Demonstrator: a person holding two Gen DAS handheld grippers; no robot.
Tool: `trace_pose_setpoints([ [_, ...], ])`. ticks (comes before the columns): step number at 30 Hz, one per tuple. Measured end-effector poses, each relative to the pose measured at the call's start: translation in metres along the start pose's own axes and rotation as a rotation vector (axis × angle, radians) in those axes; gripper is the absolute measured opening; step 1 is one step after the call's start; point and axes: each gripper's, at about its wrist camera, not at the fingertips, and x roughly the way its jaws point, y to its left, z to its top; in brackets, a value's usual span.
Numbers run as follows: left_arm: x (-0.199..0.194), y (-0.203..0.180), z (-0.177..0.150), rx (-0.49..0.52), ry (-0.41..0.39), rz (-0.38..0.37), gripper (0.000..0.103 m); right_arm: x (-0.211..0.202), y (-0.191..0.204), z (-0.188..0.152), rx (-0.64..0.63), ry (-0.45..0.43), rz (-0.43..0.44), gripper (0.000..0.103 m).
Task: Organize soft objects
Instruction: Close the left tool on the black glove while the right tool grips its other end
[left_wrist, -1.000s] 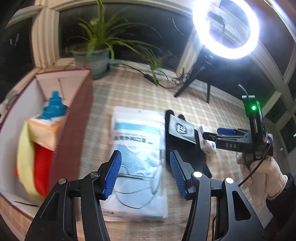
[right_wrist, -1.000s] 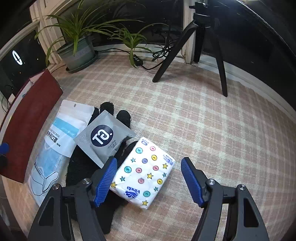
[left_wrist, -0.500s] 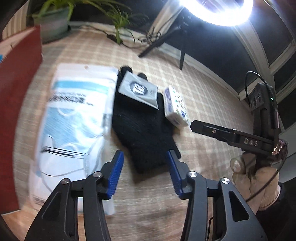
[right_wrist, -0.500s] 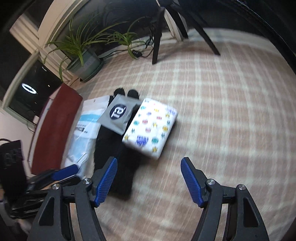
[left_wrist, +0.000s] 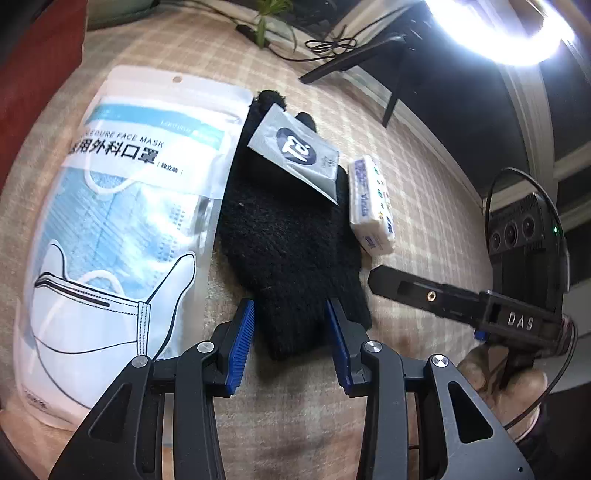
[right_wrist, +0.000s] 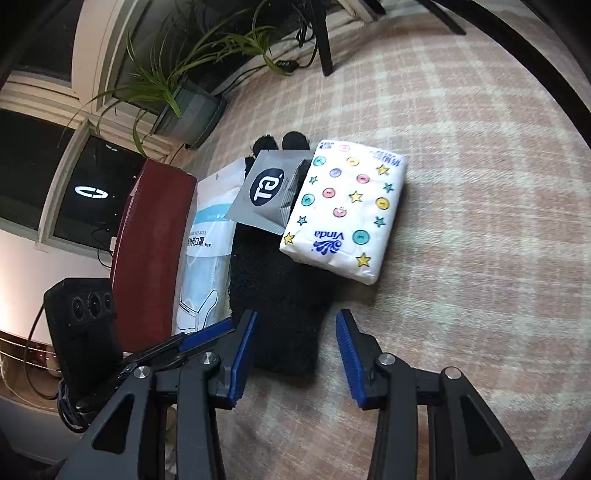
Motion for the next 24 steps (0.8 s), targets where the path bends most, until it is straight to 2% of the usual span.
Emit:
trace_pose_setpoints([
  [13,0.010,0.000,0.008,0.034,-0.015,-0.027,0.036,0.016,-0.008,0.000,0.057,0.038,0.059,0.028],
  [18,0.016,-0.001,0.014,0.028,-0.019,-0.037,0.026,0.013,-0.017,-0.004,0.091,0.038,0.087,0.021],
  [20,0.015,-0.004,0.016,0.028,-0.036,-0.036,0.018,0.011,-0.018,-0.005,0.102,0.029,0.100,0.020],
  [24,0.011,-0.013,0.023,0.052,-0.061,-0.045,0.017,0.003,-0.021,-0.009,0.118,0.014,0.130,0.016],
])
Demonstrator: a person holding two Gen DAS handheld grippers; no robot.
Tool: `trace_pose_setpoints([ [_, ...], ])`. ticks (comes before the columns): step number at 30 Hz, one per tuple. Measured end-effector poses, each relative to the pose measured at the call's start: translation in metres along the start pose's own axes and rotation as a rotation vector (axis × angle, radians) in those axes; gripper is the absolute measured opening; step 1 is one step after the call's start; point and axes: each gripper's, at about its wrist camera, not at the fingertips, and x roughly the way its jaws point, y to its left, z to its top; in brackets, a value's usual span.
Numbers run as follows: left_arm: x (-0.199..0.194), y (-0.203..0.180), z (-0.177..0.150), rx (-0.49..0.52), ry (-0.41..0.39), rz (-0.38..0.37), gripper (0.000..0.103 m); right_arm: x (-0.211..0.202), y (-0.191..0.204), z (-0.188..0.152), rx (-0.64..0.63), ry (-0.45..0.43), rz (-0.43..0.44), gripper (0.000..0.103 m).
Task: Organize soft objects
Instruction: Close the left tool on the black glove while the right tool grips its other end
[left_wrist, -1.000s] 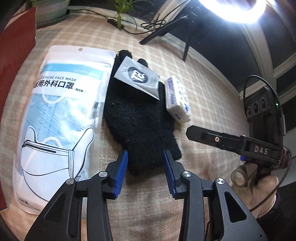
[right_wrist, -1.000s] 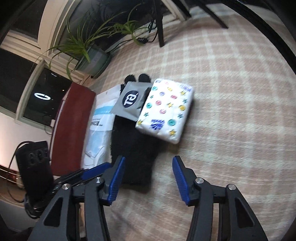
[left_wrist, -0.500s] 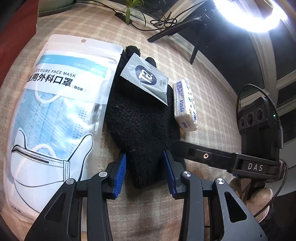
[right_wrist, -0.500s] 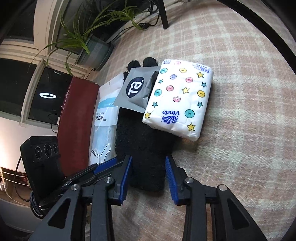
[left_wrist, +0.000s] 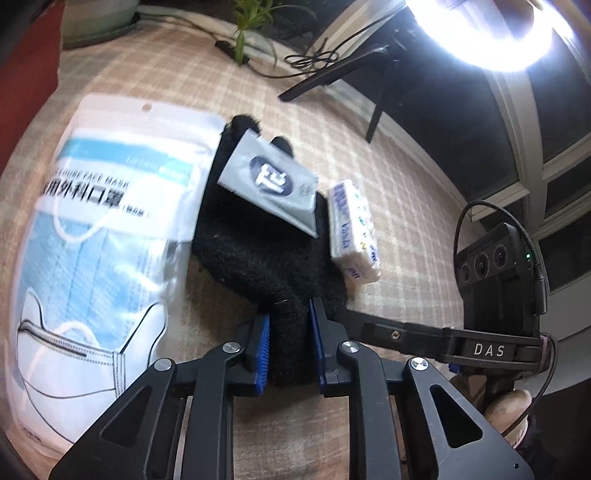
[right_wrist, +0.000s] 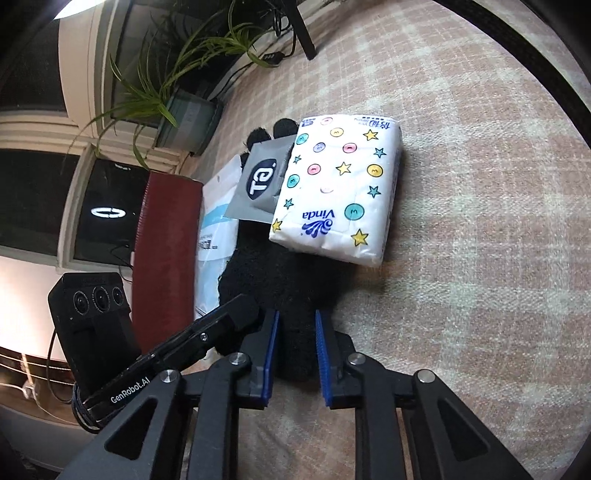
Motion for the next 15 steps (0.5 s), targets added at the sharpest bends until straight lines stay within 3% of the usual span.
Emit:
trace_pose_setpoints([
  [15,-0.009,-0.035,0.008,0.052,-0.030,-0.085,0.013,-0.048,0.002,-0.007,0.020,-0.100,0.079,0.013],
])
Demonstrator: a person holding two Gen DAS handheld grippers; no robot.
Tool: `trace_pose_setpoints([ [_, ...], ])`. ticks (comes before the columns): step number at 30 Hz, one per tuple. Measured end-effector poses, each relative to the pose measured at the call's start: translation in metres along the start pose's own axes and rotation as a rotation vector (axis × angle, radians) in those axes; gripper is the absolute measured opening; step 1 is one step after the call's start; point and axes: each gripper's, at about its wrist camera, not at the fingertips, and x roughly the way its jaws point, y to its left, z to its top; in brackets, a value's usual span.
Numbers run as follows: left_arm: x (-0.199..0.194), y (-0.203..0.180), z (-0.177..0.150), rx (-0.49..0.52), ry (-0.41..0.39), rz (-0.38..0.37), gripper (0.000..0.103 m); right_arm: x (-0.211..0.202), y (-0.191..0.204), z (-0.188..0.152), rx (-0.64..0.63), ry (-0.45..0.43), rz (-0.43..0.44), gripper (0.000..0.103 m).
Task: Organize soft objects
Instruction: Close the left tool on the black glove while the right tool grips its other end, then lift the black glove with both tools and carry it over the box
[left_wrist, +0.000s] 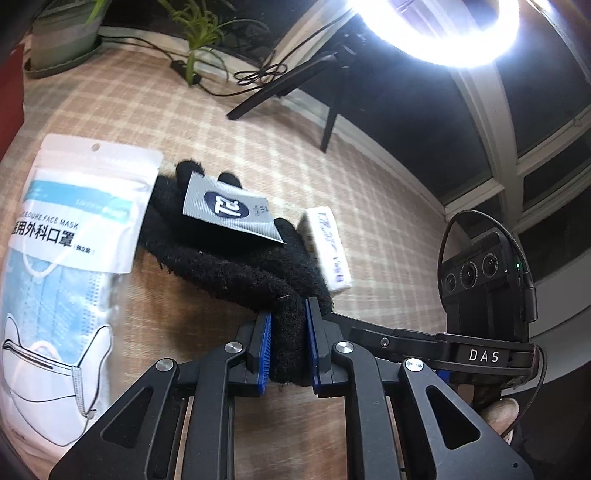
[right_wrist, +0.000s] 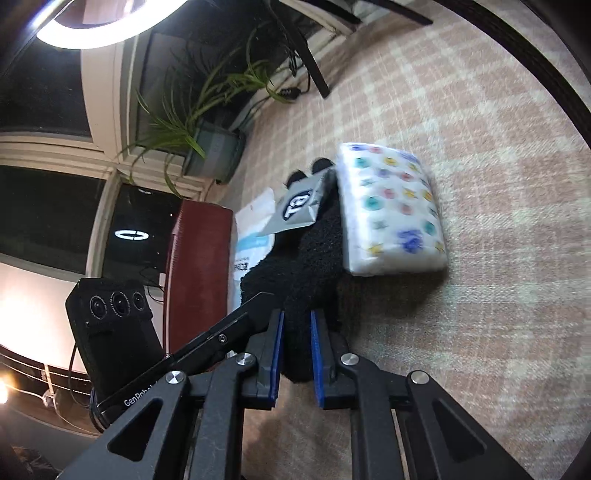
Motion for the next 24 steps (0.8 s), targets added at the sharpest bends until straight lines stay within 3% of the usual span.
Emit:
trace_pose_setpoints([
  [14,-0.019,-0.041,0.016,0.065,-0.042,-0.064,0.012,-0.045,0.011,-0.005,0.008,-0.116,0.065,0.012],
  [24,-0.020,-0.052,0.013,0.089,-0.017,-0.071,0.013,-0.046,0.002,-0.020,0.091,-0.141,0.132,0.012],
])
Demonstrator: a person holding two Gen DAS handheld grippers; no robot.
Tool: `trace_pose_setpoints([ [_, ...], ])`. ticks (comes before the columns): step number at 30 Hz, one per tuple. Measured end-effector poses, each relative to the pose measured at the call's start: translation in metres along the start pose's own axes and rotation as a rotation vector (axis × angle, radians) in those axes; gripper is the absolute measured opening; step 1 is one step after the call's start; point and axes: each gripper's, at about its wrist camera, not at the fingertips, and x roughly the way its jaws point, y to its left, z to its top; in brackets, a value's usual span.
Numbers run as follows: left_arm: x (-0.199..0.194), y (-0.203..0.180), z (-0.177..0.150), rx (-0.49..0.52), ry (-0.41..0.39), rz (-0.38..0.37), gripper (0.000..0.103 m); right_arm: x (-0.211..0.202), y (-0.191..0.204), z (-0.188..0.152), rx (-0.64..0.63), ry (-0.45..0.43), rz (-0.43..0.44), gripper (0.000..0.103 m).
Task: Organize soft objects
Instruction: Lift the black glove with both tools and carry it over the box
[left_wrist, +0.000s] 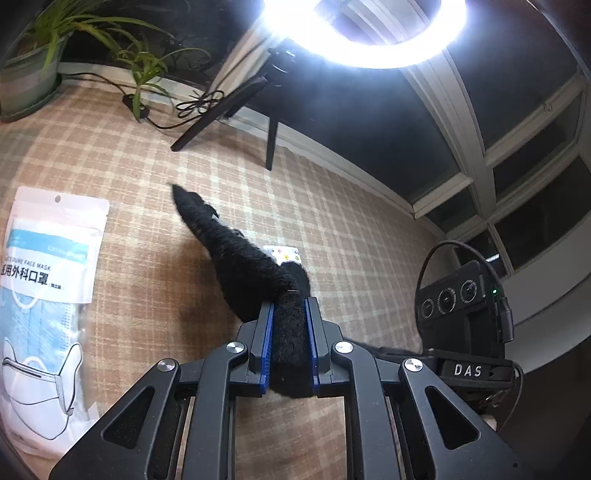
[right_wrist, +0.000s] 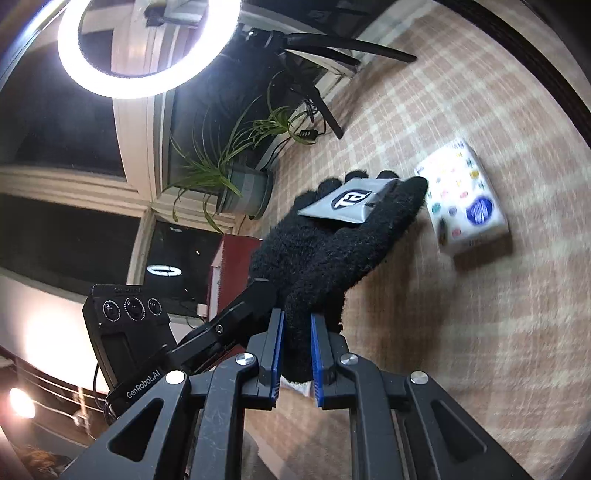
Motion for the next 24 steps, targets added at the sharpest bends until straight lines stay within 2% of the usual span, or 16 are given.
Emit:
trace_pose_setpoints([
  [6,0.011,-0.027,-0.006,0.095,0.059,-0.009,0.013,-0.004,-0.022,-0.023,0.105,-0.030,0.088,0.012],
  [9,0.024,-0.039,-0.012,0.151,0.092,0.022,0.013,-0.008,-0.035,-0.027,0.141,-0.052,0.096,0.011],
  [12,0.029,-0.042,-0.013,0.152,0.110,0.011,0.013,-0.015,-0.041,-0.030,0.153,-0.071,0.097,0.011],
  [17,0.023,-0.048,-0.010,0.167,0.086,0.010,0.013,-0.022,-0.031,-0.026,0.118,-0.086,0.096,0.011],
  [24,-0.005,-0.046,-0.004,0.146,0.016,0.006,0.013,-0.019,0.000,-0.017,0.036,-0.067,0.085,0.011],
])
